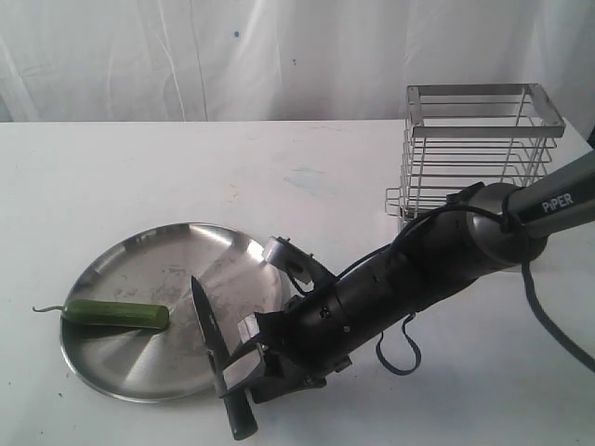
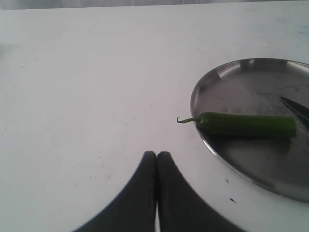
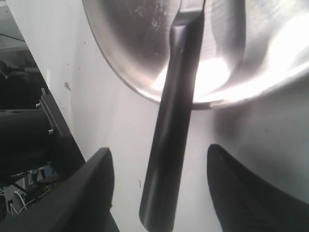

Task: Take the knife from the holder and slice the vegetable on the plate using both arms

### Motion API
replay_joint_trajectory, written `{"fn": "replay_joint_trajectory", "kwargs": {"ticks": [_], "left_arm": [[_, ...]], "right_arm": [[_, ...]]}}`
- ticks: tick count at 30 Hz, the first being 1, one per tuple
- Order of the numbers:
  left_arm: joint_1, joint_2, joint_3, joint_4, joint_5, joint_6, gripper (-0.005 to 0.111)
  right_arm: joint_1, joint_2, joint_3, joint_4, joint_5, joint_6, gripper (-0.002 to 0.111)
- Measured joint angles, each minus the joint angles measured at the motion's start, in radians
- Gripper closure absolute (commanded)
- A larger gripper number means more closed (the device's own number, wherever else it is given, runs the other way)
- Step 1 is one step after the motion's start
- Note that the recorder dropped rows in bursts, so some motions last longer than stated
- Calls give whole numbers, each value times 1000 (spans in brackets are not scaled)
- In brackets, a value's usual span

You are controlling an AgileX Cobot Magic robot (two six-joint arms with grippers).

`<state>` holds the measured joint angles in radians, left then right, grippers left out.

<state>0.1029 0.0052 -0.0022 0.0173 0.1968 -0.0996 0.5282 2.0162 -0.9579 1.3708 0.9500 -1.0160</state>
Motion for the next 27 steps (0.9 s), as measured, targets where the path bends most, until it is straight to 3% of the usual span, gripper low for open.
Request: {"fn": "replay_joint_trajectory", "kwargs": {"ticks": [19,27], "left_arm": [[0,0,0,0,0,0,107],[0,0,0,0,0,0,107]], "right_arm": [[0,75,-2,88,97,-14,54],[58,77,-5,106,58,-19,54]]}}
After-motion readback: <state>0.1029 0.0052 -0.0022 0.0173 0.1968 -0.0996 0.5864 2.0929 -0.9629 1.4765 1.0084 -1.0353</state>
